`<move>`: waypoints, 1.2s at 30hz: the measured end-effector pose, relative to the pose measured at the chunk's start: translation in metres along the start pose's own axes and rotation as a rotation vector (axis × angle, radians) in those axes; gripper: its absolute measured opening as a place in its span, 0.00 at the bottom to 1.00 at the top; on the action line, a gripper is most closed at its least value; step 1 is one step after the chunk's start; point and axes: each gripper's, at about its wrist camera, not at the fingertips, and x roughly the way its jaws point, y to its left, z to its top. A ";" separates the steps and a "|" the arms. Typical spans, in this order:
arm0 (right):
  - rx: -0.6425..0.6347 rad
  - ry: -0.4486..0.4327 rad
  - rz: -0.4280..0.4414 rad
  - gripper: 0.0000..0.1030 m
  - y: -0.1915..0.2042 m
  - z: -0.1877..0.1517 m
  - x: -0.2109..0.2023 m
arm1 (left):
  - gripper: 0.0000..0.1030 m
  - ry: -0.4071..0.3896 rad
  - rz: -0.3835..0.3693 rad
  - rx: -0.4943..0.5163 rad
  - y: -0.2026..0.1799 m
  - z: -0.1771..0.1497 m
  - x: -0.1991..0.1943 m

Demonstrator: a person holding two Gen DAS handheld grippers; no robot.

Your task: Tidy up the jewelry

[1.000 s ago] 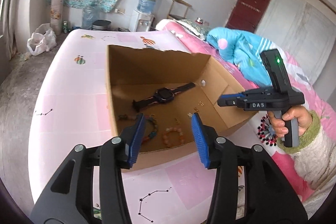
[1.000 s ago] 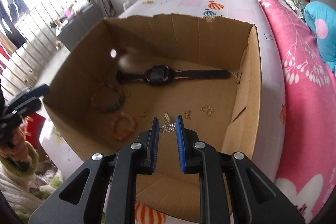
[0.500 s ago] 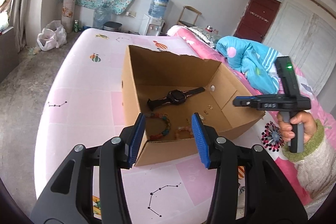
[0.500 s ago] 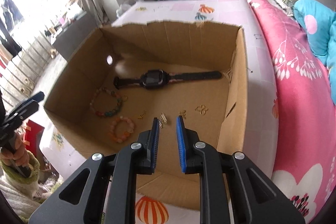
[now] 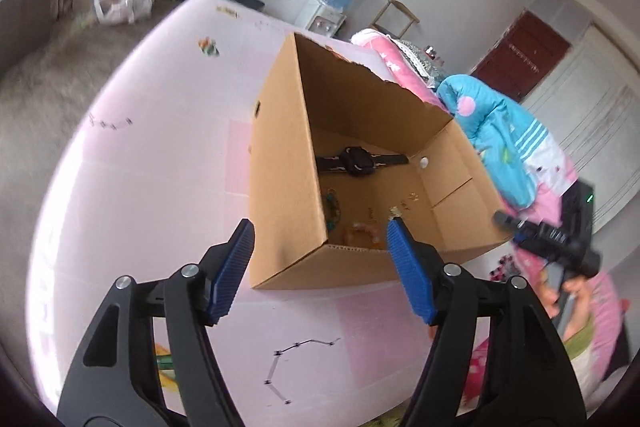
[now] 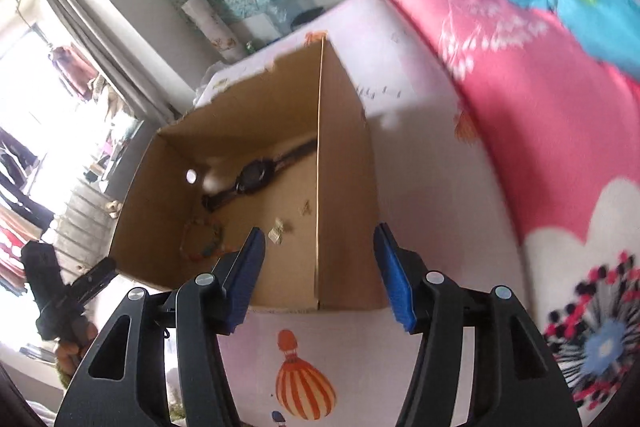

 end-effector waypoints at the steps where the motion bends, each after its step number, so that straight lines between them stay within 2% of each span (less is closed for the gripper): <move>1: 0.005 0.016 0.023 0.55 0.000 -0.003 0.004 | 0.64 0.013 -0.018 -0.027 0.003 0.001 0.003; 4: -0.040 0.019 -0.011 0.56 0.011 -0.007 0.008 | 0.64 0.046 -0.075 -0.065 0.004 0.000 0.013; 6: -0.060 0.020 -0.040 0.56 0.018 -0.009 0.009 | 0.66 0.037 -0.051 -0.057 -0.001 -0.002 0.014; 9: -0.047 0.025 -0.018 0.57 0.017 -0.011 0.006 | 0.66 0.027 -0.002 -0.042 -0.007 -0.005 0.011; 17: -0.023 0.025 0.038 0.56 0.015 -0.031 -0.013 | 0.66 0.051 0.004 -0.040 -0.010 -0.023 -0.016; 23: -0.013 0.032 0.053 0.57 0.012 -0.052 -0.017 | 0.67 0.063 0.045 -0.013 -0.014 -0.043 -0.027; 27: 0.003 0.013 0.080 0.56 0.007 -0.055 -0.021 | 0.67 0.023 0.049 0.006 -0.016 -0.050 -0.034; 28: 0.000 0.000 0.070 0.57 0.006 -0.054 -0.023 | 0.67 0.007 0.074 0.023 -0.019 -0.051 -0.039; 32: -0.038 -0.082 -0.069 0.61 0.009 -0.058 -0.046 | 0.70 -0.108 0.153 0.123 -0.038 -0.055 -0.064; 34: -0.042 -0.129 -0.101 0.64 0.012 -0.064 -0.062 | 0.80 -0.156 0.159 0.162 -0.051 -0.060 -0.079; 36: -0.072 -0.166 -0.125 0.67 0.020 -0.069 -0.075 | 0.82 -0.198 0.153 0.186 -0.063 -0.063 -0.092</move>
